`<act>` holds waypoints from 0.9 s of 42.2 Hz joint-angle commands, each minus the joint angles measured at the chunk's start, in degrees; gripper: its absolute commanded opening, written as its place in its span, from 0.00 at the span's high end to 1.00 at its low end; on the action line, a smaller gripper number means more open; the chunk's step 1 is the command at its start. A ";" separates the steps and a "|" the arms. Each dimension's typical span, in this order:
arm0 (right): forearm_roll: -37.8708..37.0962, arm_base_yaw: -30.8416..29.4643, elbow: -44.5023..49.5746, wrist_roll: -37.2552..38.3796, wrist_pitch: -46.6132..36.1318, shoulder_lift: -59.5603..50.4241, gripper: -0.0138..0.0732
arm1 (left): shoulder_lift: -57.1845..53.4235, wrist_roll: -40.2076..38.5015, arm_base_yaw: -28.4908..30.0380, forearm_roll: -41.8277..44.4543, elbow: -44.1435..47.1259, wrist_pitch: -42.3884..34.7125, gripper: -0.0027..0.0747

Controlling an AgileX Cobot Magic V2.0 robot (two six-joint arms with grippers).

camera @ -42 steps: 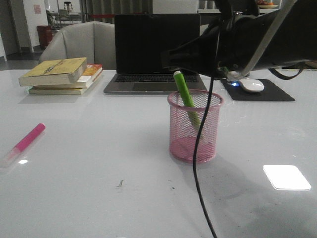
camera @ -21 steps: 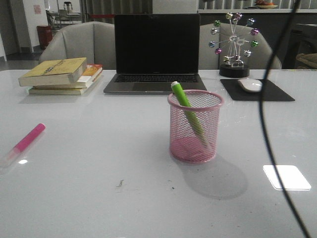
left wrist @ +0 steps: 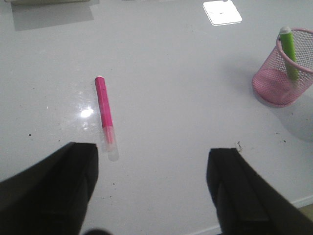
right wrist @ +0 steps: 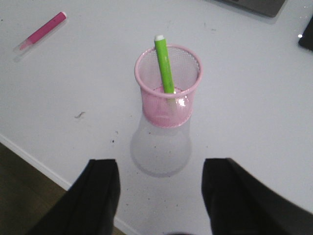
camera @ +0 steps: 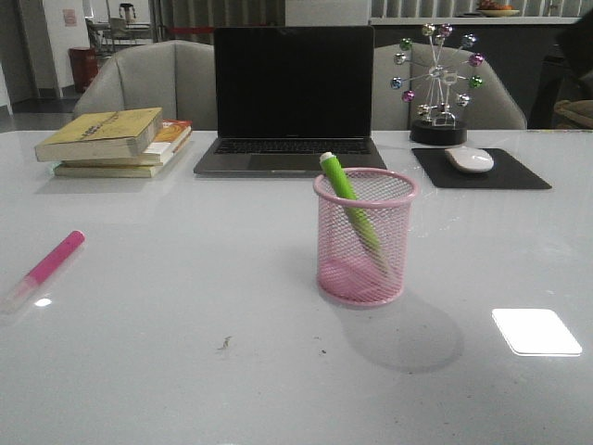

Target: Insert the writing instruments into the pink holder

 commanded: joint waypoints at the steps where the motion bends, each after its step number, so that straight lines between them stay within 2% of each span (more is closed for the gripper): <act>1: 0.41 -0.11 -0.32 0.05 -3.20 -1.95 0.28 | 0.01 -0.01 -0.49 -1.10 -1.70 -3.88 0.28; 14: 0.41 -0.11 -0.40 0.05 -3.16 -1.83 0.28 | 0.01 -5.40 -0.49 0.14 -1.92 -3.40 0.28; 20: 0.41 -0.11 -0.40 0.05 -3.16 -1.83 0.28 | 0.01 -9.90 -0.49 2.91 -2.02 -2.48 0.19; 24: 0.41 -0.11 -0.40 0.05 -3.16 -1.83 0.28 | 0.01 -13.97 -0.49 7.70 -2.41 0.23 0.13; 30: 0.41 -0.11 -0.40 0.05 -3.16 -1.83 0.28 | 2.35 -18.50 -0.49 15.74 -6.00 6.33 0.13; 38: 0.41 -0.11 -0.40 0.05 -3.16 -1.83 0.28 | 9.76 -18.50 -0.49 17.35 -12.95 11.85 0.13</act>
